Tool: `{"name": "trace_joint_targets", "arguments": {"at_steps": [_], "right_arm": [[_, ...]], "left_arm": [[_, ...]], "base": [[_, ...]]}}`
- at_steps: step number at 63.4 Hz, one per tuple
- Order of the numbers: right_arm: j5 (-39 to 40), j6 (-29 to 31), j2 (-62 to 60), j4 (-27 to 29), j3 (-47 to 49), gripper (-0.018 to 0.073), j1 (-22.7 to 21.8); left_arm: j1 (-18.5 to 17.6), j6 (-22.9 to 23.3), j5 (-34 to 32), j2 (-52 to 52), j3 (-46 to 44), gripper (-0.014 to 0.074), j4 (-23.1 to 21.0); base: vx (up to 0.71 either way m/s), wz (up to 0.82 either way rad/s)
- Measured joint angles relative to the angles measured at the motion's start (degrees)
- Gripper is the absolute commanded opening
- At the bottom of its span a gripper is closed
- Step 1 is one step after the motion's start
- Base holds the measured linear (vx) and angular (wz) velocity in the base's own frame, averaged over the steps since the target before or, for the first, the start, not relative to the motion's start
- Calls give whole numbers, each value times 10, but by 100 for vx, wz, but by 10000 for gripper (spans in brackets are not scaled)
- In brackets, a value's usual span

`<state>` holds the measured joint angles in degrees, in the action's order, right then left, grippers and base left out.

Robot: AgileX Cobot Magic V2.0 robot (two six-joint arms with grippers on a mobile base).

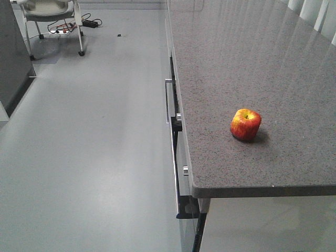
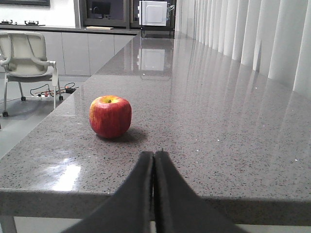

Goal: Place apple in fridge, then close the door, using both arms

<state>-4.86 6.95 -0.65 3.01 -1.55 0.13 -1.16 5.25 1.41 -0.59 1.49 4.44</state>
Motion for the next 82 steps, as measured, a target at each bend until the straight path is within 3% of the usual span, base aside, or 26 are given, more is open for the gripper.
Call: {"name": "trace_joint_targets", "arguments": {"at_steps": [46, 61, 82], "right_arm": [[21, -9, 0, 11, 2, -3, 0], [-49, -9, 36, 16, 122, -3, 0], [-230, 26, 202, 19, 312, -3, 0]], "left_arm": [[0, 0, 0, 0, 0, -6, 0], [0, 0, 0, 0, 0, -6, 0], [0, 0, 0, 0, 0, -6, 0]], "base": [[0, 0], [0, 0], [0, 0]]}}
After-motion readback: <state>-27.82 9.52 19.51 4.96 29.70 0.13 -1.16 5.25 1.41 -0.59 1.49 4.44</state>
